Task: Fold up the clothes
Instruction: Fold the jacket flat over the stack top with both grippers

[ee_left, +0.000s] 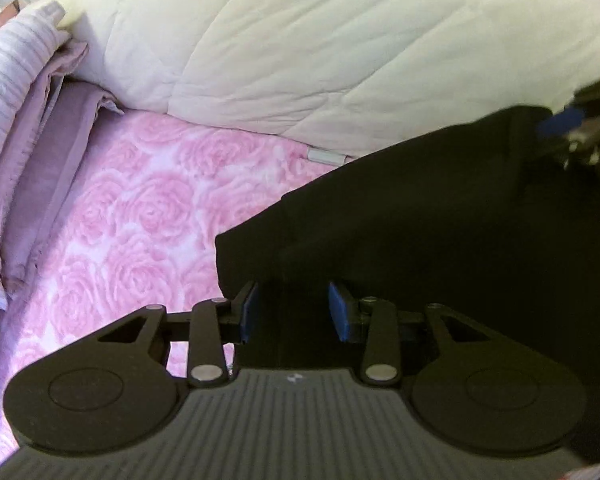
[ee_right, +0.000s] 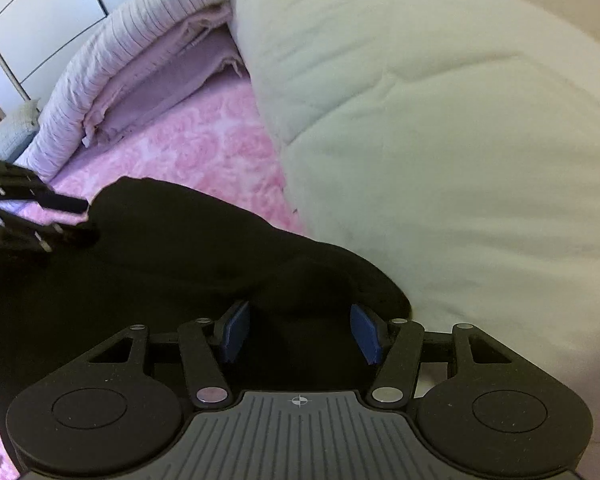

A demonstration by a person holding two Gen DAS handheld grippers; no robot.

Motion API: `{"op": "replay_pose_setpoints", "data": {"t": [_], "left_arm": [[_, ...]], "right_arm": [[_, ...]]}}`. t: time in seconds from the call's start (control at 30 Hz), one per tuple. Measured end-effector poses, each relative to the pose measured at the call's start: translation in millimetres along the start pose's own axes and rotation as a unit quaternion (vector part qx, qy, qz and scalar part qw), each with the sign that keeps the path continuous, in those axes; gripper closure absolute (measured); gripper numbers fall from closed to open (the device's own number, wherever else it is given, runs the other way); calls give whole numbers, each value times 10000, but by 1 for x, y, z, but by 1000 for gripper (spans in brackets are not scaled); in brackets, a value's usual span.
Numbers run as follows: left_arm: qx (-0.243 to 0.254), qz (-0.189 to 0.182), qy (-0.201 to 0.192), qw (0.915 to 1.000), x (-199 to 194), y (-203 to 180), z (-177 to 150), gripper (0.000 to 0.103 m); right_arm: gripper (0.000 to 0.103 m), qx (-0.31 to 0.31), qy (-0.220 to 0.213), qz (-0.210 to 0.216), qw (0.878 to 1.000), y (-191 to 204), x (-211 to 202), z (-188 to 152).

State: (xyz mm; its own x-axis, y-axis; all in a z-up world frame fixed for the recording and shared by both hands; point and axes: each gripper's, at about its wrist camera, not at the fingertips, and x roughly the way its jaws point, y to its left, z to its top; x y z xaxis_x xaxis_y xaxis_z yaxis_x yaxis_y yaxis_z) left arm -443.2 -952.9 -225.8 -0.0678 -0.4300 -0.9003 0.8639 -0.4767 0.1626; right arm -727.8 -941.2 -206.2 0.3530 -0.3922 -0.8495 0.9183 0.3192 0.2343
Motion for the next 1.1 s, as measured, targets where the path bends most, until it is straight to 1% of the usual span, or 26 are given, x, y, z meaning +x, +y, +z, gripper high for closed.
{"op": "replay_pose_setpoints", "data": {"t": [0.07, 0.1, 0.17, 0.23, 0.33, 0.4, 0.43, 0.47, 0.57, 0.63, 0.7, 0.73, 0.8, 0.83, 0.87, 0.93, 0.97, 1.07, 1.1], "left_arm": [[170, 116, 34, 9998, -1, -8, 10, 70], [220, 145, -63, 9996, -8, -11, 11, 73], [319, 199, -264, 9989, -24, -15, 13, 72], [378, 200, -182, 9989, -18, -18, 12, 72], [467, 199, -49, 9987, -8, -21, 9, 72], [526, 199, 39, 9984, -2, -23, 7, 73], [579, 242, 16, 9980, -6, -25, 9, 72], [524, 274, -26, 9982, -14, -23, 7, 72], [345, 368, -155, 9986, -38, -18, 2, 72], [158, 266, -168, 9994, -57, -19, -11, 72], [-32, 160, -179, 9997, -77, -20, -24, 71], [-67, 109, -78, 9999, -80, -22, -34, 71], [-137, -46, 265, 9995, -74, -26, -53, 71], [-154, -72, 347, 9993, -68, -30, -63, 71], [-115, -31, 307, 9995, -65, -34, -69, 71], [-4, 84, 226, 9997, -65, -38, -72, 71], [31, 136, 179, 9997, -67, -40, -72, 71], [-261, 168, 38, 9995, -86, -32, -74, 71], [-273, 204, -29, 9994, -94, -31, -77, 71]], "right_arm": [[46, 129, 178, 213, 9995, -11, -1, 10], [46, 164, 208, 259, 9993, -14, -6, 13], [46, -8, -27, 189, 9998, -10, -26, 13], [46, -222, -199, 95, 9995, -1, -39, 6], [46, -138, -27, 170, 9998, 0, -30, -13], [44, -32, -7, 218, 9998, -5, -26, -14], [44, 46, 21, 230, 9997, -8, -29, -11], [44, 66, -1, 199, 9998, -7, -33, -7], [44, -299, -300, 149, 9990, 5, -57, -5], [43, -416, -352, 314, 9980, 13, -74, -12], [43, -446, -213, 554, 9972, 24, -77, -22], [43, -482, -48, 657, 9967, 31, -72, -27], [42, -655, 240, 677, 9953, 40, -58, -39], [36, -746, 378, 677, 9942, 44, -51, -45], [32, -838, 516, 676, 9929, 47, -43, -51], [30, -996, 707, 642, 9904, 55, -34, -57], [30, -993, 694, 608, 9908, 56, -36, -54], [30, -661, 410, 620, 9950, 53, -56, -54], [30, -609, 319, 592, 9959, 55, -64, -56]]}}
